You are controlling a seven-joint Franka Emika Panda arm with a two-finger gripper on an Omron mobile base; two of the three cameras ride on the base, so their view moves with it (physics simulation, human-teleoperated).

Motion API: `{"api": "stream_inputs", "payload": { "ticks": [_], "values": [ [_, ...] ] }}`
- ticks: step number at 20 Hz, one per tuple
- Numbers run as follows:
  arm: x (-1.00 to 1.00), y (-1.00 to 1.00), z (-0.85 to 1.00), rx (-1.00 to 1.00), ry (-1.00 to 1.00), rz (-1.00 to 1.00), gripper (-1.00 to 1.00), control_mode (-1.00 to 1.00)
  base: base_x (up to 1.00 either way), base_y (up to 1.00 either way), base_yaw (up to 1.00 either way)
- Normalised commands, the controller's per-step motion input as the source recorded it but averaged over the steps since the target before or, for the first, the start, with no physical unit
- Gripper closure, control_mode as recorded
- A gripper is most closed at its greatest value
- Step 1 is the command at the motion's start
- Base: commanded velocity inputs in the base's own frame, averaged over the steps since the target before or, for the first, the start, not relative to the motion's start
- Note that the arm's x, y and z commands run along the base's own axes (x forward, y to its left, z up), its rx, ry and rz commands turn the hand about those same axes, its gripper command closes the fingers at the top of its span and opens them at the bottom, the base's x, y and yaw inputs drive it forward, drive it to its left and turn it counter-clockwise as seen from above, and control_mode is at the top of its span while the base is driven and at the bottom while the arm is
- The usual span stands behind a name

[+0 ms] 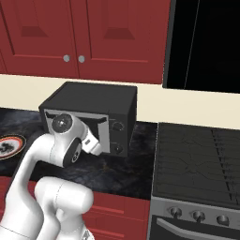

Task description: Pull the toaster oven rack outwards. Pick up the baguette from the plate and place it on the toaster oven rack. Close the toaster oven door fully and set the temperature to the lowest setting.

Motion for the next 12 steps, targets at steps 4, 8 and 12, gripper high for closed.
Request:
{"api": "stream_inputs", "payload": {
  "ticks": [4, 8, 12],
  "values": [
    [-0.08, -0.28, 0.36, 0.00, 0.02, 0.00, -1.00, -1.00, 0.00, 0.00, 0.00],
    [-0.01, -0.39, 0.19, 0.00, 0.06, 0.00, -1.00, -1.00, 0.00, 0.00, 0.00],
    [0.00, -0.19, 0.01, -0.02, 0.03, 0.00, -1.00, -1.00, 0.00, 0.00, 0.00]
  ]
}}
